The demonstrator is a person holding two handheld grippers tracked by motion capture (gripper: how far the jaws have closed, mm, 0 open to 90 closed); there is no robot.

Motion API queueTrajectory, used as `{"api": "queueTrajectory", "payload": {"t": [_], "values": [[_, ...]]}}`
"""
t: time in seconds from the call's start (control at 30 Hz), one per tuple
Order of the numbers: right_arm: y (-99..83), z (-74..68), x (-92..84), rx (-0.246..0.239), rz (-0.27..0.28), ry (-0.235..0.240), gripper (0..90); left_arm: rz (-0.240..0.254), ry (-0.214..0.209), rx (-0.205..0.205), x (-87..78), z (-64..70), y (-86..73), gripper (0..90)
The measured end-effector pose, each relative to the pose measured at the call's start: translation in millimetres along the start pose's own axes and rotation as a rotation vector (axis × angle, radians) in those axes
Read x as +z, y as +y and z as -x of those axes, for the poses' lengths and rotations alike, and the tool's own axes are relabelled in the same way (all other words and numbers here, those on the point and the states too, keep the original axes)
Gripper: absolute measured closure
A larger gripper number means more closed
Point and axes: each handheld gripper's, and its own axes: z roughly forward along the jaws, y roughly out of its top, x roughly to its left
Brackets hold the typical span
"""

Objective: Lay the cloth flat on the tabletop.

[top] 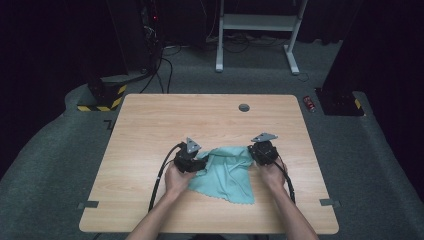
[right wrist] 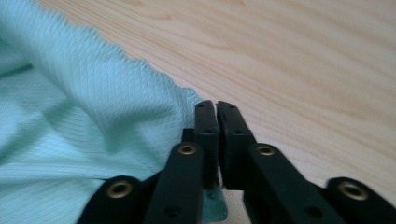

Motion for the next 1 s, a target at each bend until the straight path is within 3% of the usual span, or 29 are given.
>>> {"api": "queueTrajectory", "payload": {"t": [0.07,0.17,0.27,0.3,0.4,0.47,0.53,0.6,0.7,0.8,0.87,1.0], "values": [[-2.4,1.6,3.4,0.029,-0.006,0.005,78.7,-0.004,-0.002,-0.01,1.7,-1.4,3.2,45.7],[-1.6,-2.0,-7.1,0.026,0.047,0.013,73.6,-0.011,-0.027,-0.023,3.1,-4.6,5.6,53.9],[-2.6,-10.2,-23.4,0.004,0.1,0.033,71.3,0.0,-0.079,-0.065,4.4,-10.9,7.4,67.1],[-4.7,-14.9,-30.0,-0.007,0.12,0.042,71.1,0.013,-0.094,-0.075,4.3,-11.9,7.6,75.2],[-12.2,-27.6,-42.9,-0.032,0.156,0.079,70.2,0.04,-0.114,-0.094,2.3,-15.4,9.6,88.9],[-16.5,-35.5,-45.7,-0.056,0.156,0.105,69.7,0.037,-0.13,-0.126,2.6,-19.7,12.3,89.2],[-19.8,-43.5,-42.6,-0.089,0.125,0.125,69.4,0.026,-0.107,-0.126,5.5,-24.3,17.4,89.2],[-22.8,-46.5,-34.6,-0.1,0.083,0.121,69.4,0.02,-0.089,-0.152,10.2,-32.6,22.6,89.1],[-26.2,-41.0,-26.2,-0.059,0.052,0.12,69.4,-0.007,-0.052,-0.169,18.8,-42.0,28.3,88.4],[-28.8,-34.0,-24.3,-0.028,0.043,0.102,68.6,-0.036,-0.02,-0.198,25.6,-49.2,28.0,78.2],[-30.2,-29.0,-26.1,-0.004,0.047,0.086,66.6,-0.066,-0.016,-0.214,27.2,-51.6,24.2,69.1],[-31.9,-20.3,-24.7,0.036,0.037,0.075,63.4,-0.045,-0.034,-0.211,19.1,-49.4,15.2,61.8]]}}
